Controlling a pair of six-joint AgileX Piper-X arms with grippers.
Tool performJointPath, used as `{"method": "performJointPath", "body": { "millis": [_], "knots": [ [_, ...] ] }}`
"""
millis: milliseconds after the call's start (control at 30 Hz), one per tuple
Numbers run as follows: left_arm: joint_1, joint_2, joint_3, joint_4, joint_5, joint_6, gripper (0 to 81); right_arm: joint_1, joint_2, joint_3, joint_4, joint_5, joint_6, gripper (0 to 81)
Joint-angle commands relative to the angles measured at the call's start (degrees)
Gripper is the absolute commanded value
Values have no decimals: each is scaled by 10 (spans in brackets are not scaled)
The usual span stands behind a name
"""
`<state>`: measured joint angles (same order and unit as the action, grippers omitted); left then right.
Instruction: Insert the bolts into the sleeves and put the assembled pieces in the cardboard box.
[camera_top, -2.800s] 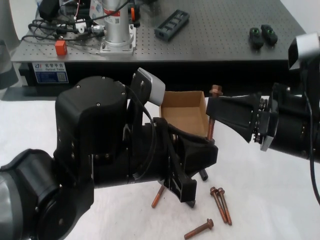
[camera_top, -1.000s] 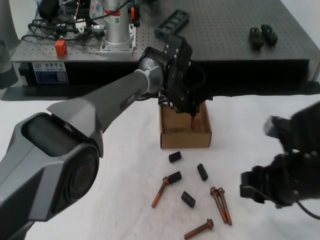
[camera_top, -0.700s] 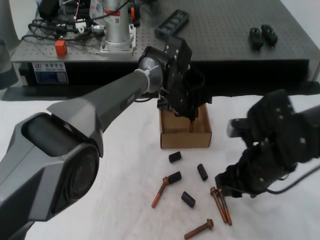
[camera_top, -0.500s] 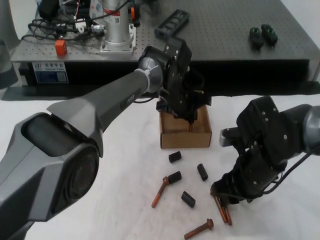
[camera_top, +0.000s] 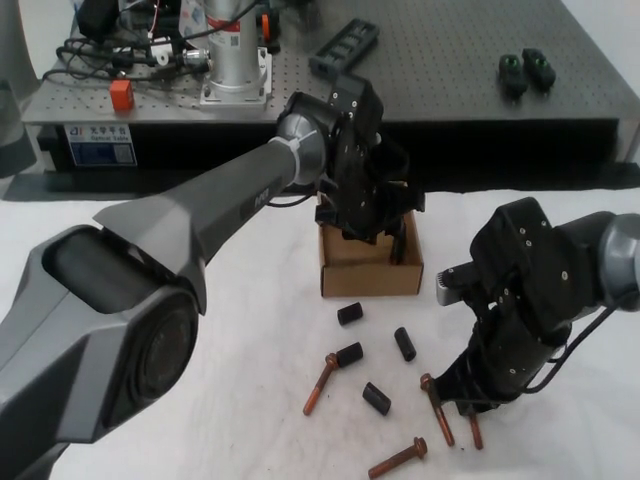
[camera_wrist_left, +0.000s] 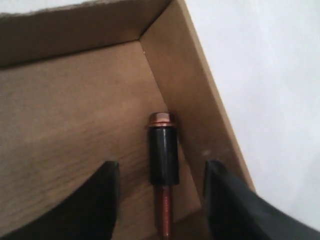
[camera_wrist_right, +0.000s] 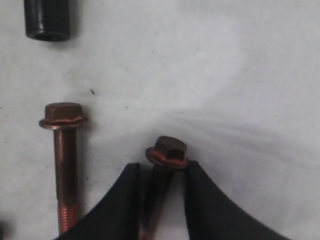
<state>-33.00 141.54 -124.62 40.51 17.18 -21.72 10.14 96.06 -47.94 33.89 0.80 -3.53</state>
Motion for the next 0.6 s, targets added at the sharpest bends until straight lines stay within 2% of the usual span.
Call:
{"method": "performJointPath", "body": {
  "millis": [0,67,100,167,300,433,567],
  "knots": [
    [0,-23,-9,-1,7,-6,361,0,9,-4,2,-8,-8,109],
    [2,-46,-9,3,13,-2,344,-6,6,-4,3,-23,-8,12],
    [3,-61,-9,11,15,6,344,-11,3,-4,3,-30,-7,5],
    [4,-90,-9,38,2,42,344,-22,-7,-4,6,-40,-7,5],
    [4,-145,-7,146,-80,121,344,-47,-54,-3,11,-44,-7,5],
    [-2,-188,38,183,-86,136,344,-75,-126,-3,36,-44,-7,5],
    [-35,-222,125,184,-86,137,344,-109,-194,-2,87,-74,-3,5]
  ]
}}
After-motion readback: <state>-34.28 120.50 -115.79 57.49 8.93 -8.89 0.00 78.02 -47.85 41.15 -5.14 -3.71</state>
